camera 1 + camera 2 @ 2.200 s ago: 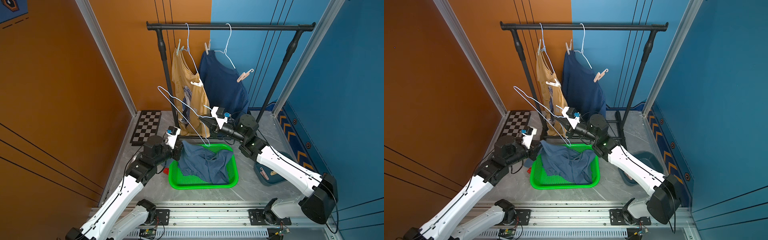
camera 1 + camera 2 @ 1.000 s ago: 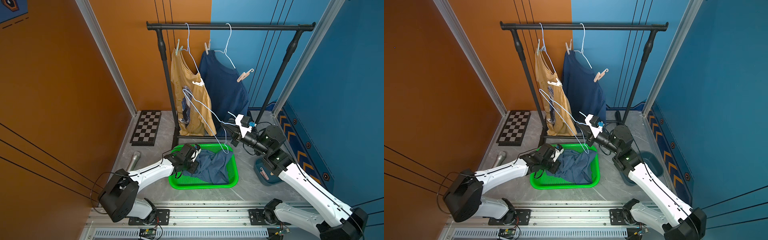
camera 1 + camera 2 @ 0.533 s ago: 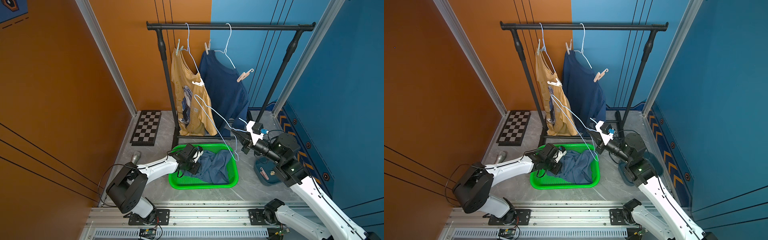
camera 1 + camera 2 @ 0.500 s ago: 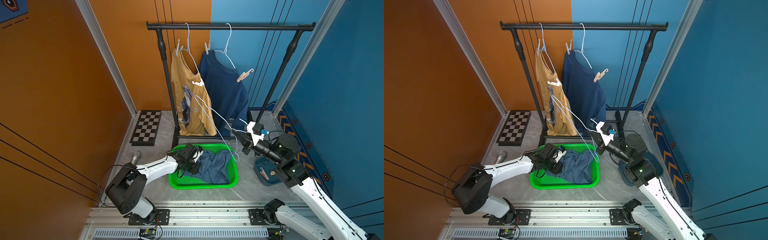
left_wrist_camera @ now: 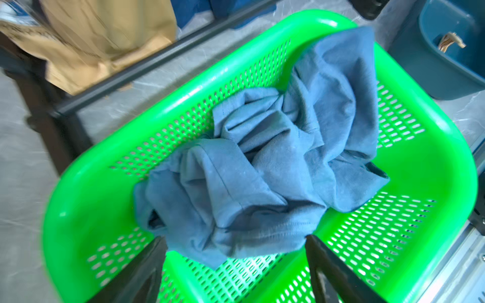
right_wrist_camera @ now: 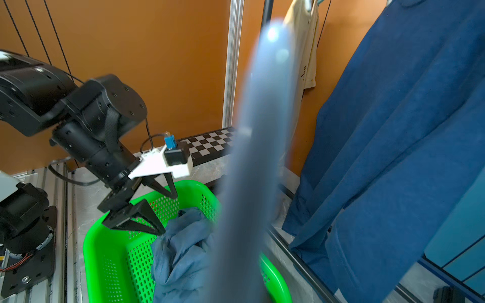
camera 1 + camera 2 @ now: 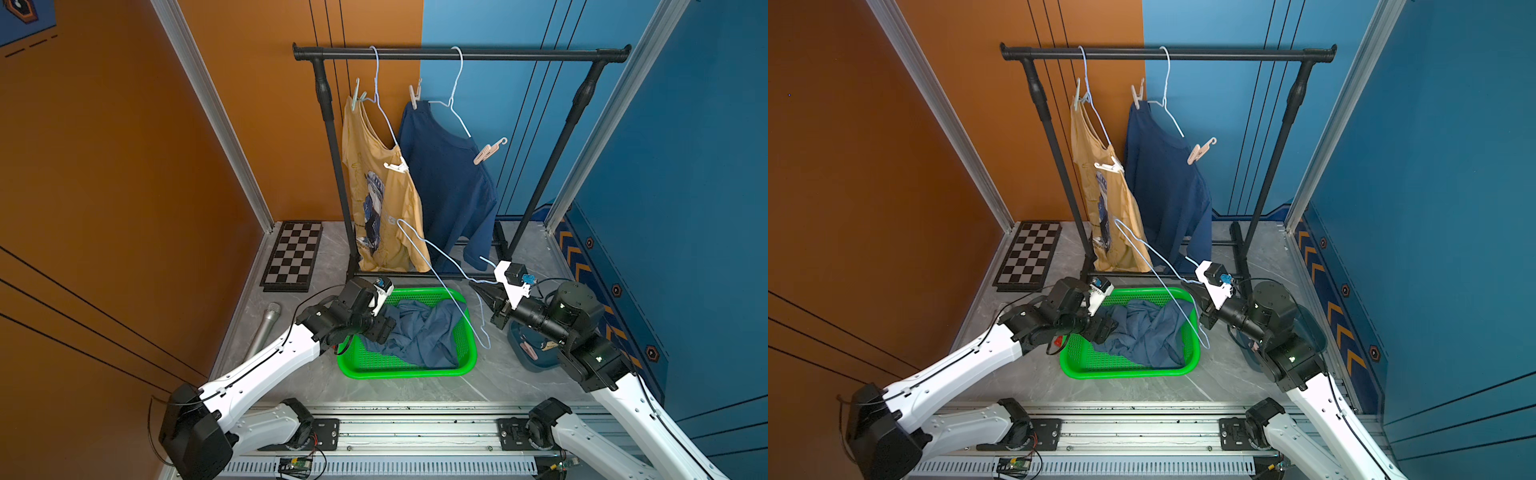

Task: Remove the clothespins securing t-shirts to the hanger
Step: Place the T-shirt in the basket, then place the hanger on the clothes rail.

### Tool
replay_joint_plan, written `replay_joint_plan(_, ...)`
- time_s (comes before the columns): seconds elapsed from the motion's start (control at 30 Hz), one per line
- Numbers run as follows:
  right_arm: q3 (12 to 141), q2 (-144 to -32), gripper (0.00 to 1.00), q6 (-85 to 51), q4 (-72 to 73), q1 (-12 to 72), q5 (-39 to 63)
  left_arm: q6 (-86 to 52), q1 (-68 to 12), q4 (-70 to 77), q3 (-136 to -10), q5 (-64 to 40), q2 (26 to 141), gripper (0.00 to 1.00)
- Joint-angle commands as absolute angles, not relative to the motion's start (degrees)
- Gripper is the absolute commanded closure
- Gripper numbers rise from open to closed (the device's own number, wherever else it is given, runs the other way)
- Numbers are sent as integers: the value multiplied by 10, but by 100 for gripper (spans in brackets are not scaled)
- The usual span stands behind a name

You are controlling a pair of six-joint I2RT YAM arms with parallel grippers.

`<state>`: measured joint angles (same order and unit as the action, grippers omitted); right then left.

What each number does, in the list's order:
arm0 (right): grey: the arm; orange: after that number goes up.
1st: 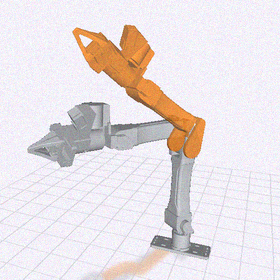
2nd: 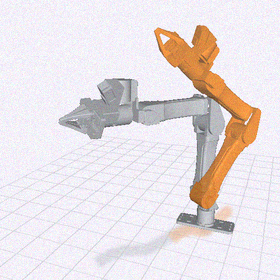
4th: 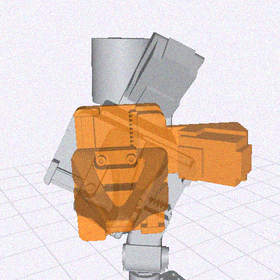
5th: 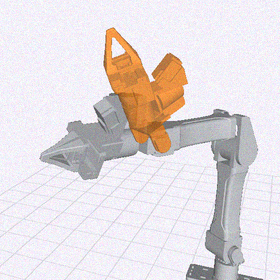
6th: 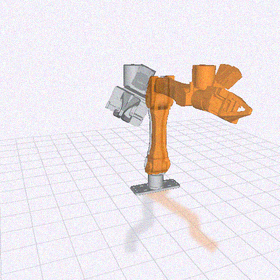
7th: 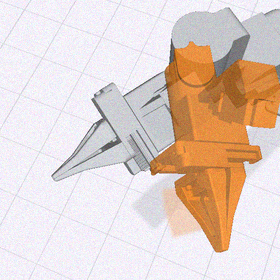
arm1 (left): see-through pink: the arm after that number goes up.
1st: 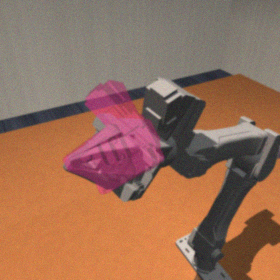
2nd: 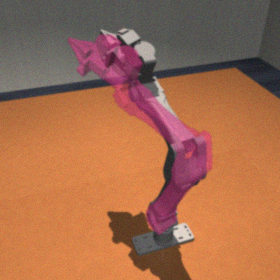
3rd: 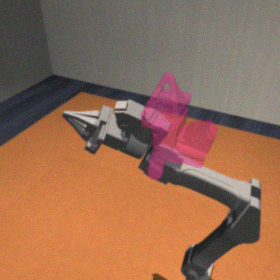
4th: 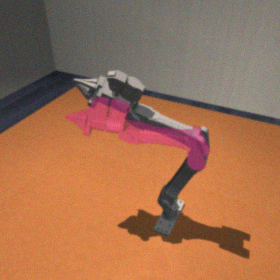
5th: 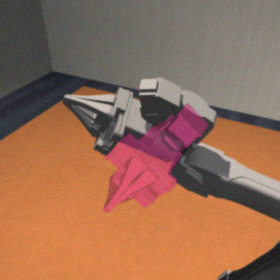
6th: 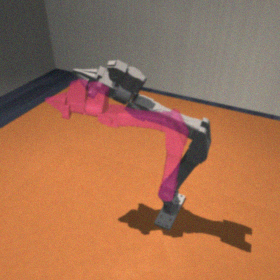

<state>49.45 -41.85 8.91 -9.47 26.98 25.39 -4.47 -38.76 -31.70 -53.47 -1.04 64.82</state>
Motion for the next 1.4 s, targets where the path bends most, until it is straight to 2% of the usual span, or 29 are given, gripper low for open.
replay_joint_plan(0.0, 502, -409, 100, 77, -144, 269, 242, 3, -398, -369, -562, 19, 616, 15)
replay_joint_plan(0.3, 535, -402, 100, 20, -221, 270, 201, 210, -496, -359, -660, 134, 585, 15)
replay_joint_plan(0.43, 545, -395, 100, -5, -245, 271, 199, 317, -558, -321, -659, 149, 580, 15)
replay_joint_plan(0.57, 547, -386, 100, -22, -265, 272, 195, 409, -604, -234, -638, 173, 591, 15)
replay_joint_plan(0.73, 537, -384, 100, -33, -267, 272, 205, 539, -658, -5, -604, 226, 658, 18)
replay_joint_plan(0.83, 540, -389, 100, -33, -267, 272, 214, 566, -652, 41, -624, 190, 706, 21)
replay_joint_plan(0.9, 545, -395, 100, -30, -268, 272, 215, 566, -641, 57, -640, 167, 732, 29)
replay_joint_plan(1.03, 559, -407, 100, -26, -274, 272, 219, 564, -617, 74, -667, 112, 766, 34)
replay_joint_plan(1.37, 580, -426, 100, -33, -284, 272, 225, 482, -527, 85, -678, 12, 773, 48)
